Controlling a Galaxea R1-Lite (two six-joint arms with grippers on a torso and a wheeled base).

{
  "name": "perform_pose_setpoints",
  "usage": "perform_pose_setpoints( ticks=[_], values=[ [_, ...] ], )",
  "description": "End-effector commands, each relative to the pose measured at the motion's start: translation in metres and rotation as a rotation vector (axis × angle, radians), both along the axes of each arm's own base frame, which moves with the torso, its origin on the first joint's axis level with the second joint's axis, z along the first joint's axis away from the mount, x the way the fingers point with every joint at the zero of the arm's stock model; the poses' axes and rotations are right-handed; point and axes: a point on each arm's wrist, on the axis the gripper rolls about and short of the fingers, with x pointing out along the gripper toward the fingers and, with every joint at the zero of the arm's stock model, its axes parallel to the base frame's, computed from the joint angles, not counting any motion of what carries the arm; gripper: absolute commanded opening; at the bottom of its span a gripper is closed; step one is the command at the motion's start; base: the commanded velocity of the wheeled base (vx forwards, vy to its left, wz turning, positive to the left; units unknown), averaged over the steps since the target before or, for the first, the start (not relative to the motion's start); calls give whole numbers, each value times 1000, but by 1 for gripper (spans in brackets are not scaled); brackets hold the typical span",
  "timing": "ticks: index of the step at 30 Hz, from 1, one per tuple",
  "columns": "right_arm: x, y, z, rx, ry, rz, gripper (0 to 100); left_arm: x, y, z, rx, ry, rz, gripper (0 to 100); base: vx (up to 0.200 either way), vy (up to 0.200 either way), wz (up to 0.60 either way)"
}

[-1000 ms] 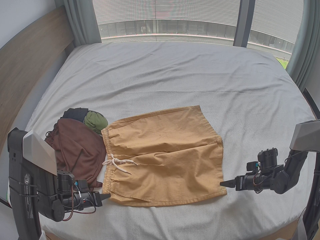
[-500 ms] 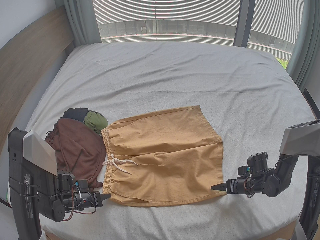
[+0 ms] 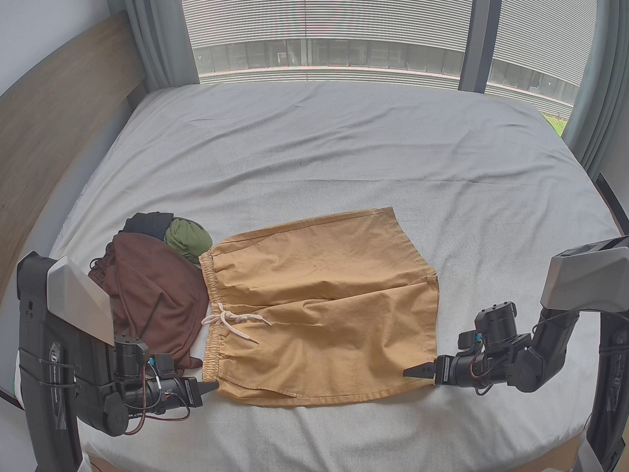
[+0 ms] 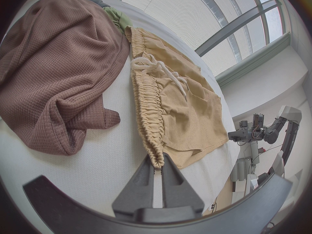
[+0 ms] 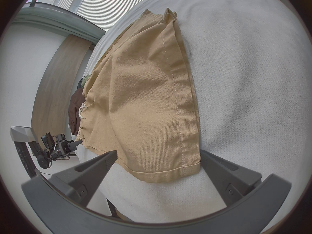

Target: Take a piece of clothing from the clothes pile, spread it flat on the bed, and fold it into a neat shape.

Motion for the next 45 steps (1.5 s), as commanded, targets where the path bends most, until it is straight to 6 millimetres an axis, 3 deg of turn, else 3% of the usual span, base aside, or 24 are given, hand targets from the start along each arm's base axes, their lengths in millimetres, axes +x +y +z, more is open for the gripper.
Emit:
perform_pose_setpoints(
  ticks=[1, 9, 16, 45],
  values=[
    [0, -2, 3, 16, -2, -4, 100, 0, 0, 0, -1, 0, 0, 0, 0, 0, 0],
    [1, -3, 37, 110, -40, -33, 100, 0, 0, -1, 0, 3, 0, 0, 0, 0, 0],
    [1, -13, 52, 131, -44, -48, 100, -1, -2, -3, 0, 11, -7, 0, 0, 0, 0],
    [3, -14, 53, 188, -14, -36, 100, 0, -2, -3, 1, 7, -11, 0, 0, 0, 0]
  ],
)
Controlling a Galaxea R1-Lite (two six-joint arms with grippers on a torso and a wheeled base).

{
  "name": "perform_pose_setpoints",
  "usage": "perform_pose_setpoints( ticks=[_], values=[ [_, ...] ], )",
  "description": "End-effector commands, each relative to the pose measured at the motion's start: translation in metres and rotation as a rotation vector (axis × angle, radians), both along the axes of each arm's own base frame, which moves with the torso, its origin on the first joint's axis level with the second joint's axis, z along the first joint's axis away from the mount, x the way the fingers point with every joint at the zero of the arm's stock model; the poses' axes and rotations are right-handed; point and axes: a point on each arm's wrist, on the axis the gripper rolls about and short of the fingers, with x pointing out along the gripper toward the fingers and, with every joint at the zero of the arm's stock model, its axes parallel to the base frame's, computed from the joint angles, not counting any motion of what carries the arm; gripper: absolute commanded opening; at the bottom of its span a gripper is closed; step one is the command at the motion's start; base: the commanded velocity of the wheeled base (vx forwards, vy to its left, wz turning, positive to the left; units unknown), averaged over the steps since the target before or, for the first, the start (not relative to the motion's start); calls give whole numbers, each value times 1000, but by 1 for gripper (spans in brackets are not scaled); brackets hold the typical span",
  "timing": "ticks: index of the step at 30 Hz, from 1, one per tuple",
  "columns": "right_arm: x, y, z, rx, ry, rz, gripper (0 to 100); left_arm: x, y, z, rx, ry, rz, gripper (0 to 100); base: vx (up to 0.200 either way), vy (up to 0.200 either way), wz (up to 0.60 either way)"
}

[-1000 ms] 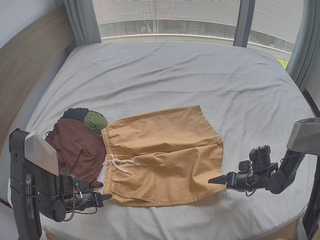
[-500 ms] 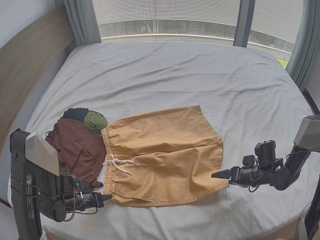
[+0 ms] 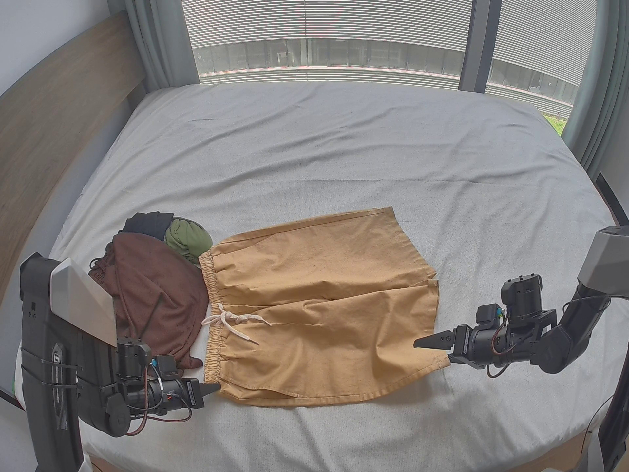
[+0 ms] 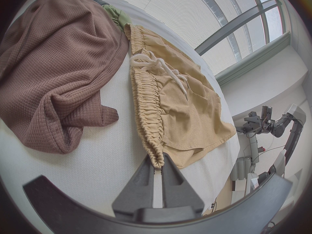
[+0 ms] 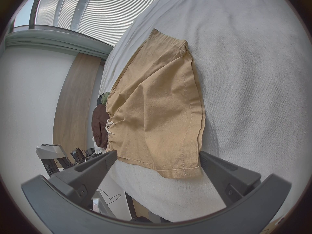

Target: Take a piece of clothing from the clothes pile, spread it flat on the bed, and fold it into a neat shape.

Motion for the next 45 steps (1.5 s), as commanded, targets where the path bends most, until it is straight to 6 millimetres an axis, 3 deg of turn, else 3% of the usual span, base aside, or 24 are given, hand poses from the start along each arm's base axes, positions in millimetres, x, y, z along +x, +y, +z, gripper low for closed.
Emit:
perform_pose_setpoints(
  ticks=[1, 13, 14, 34, 38, 45],
  values=[
    [2, 1, -1, 2, 2, -2, 100, 0, 0, 0, 0, 1, -2, 0, 0, 0, 0],
    [5, -1, -7, 10, 30, -19, 100, 0, -1, 0, 1, 1, -2, 0, 0, 0, 0],
    [5, -1, -7, 10, 31, -19, 0, 0, -1, -1, 1, 2, -2, 0, 0, 0, 0],
    [4, -4, -10, 6, 45, -29, 0, 4, -2, 1, -5, -19, -9, 0, 0, 0, 0],
    [-6, -6, 11, -9, 6, -9, 0, 4, -5, 27, -64, -91, -60, 0, 0, 0, 0],
    [-21, -22, 29, -112, 33, 49, 0, -3, -7, 39, -82, -102, -83, 0, 0, 0, 0]
  ],
)
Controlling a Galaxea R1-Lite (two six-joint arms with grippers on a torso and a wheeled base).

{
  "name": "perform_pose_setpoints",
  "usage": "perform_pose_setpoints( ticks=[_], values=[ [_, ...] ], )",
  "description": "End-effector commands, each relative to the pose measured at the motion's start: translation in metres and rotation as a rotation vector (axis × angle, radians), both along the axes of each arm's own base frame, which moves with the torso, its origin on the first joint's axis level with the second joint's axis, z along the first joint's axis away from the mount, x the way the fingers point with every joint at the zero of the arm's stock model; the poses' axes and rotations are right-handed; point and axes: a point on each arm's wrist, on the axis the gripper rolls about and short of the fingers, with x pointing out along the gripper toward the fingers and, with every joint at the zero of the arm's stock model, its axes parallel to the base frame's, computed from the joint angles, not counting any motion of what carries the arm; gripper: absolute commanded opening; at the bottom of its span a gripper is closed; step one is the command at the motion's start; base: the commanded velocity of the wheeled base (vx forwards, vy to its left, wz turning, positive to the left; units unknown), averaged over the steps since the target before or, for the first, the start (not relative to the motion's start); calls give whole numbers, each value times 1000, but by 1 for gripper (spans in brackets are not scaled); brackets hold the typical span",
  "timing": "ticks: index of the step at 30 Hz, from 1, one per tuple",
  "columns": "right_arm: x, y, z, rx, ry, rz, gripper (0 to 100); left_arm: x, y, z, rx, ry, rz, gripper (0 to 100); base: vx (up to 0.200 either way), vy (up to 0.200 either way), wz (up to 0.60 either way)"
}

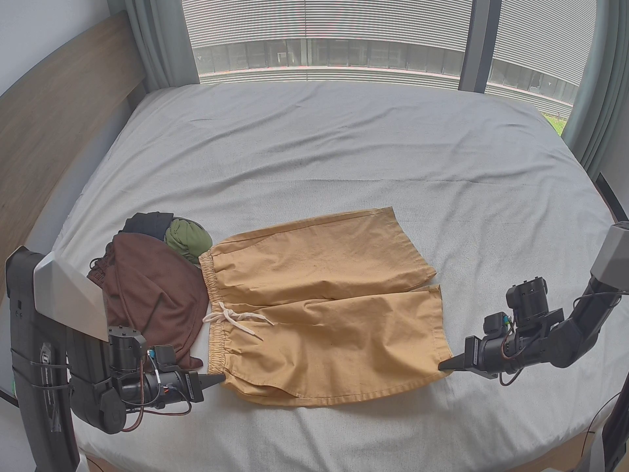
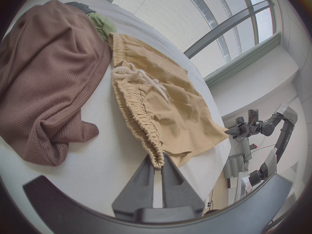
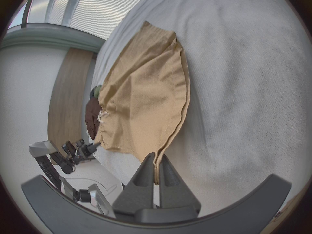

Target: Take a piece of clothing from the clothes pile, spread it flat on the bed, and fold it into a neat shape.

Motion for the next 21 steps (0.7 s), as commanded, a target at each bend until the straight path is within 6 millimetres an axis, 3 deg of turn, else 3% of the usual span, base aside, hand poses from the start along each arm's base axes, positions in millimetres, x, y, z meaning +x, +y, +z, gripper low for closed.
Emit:
perform_pose_setpoints(
  ticks=[1, 21],
  values=[
    [-8, -13, 28, -44, -64, 29, 0, -7, -2, 18, -17, -33, -16, 0, 0, 0, 0],
    [-20, -25, 23, -112, 2, 81, 0, -44, -7, 19, 3, 89, -64, 0, 0, 0, 0]
  ],
)
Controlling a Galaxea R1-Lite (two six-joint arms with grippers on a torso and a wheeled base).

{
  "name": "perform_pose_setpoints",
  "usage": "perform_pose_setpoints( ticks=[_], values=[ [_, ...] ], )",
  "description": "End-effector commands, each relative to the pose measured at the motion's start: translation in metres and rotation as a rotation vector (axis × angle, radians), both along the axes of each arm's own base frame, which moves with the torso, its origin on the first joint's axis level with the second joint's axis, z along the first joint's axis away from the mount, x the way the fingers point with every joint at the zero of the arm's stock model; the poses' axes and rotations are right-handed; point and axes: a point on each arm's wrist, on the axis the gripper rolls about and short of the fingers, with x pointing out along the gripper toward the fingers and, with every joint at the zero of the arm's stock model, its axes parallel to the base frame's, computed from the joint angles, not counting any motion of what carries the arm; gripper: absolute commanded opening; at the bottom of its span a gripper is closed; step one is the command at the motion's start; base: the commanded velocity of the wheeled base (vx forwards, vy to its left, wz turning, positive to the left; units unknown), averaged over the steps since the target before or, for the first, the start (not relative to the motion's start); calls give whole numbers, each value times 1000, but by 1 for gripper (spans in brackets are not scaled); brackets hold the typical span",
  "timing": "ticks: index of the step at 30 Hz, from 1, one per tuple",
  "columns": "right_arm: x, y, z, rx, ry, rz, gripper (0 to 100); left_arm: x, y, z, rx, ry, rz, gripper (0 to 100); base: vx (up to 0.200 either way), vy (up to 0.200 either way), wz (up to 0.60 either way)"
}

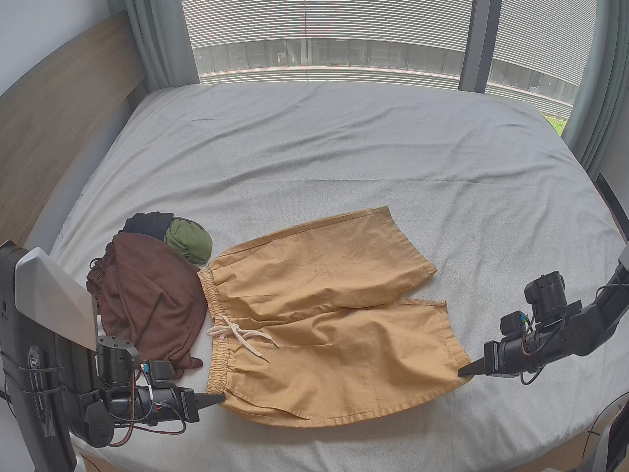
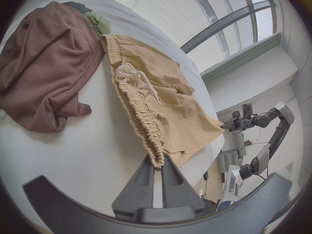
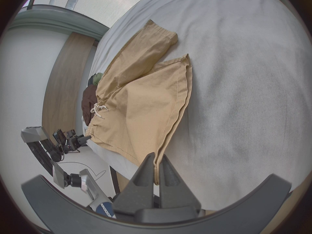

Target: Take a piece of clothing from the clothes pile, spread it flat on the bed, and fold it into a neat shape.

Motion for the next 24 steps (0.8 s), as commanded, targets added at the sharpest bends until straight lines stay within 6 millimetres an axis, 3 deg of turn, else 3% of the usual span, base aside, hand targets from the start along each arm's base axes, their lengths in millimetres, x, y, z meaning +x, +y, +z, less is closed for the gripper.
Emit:
perform_pose_setpoints(
  ticks=[1, 24],
  values=[
    [-1, -5, 0, -9, 8, -4, 0, -9, -3, 0, 5, 31, -20, 0, 0, 0, 0],
    [-15, -11, 1, -53, 66, 52, 0, -17, -5, -7, 28, 112, -50, 0, 0, 0, 0]
  ],
)
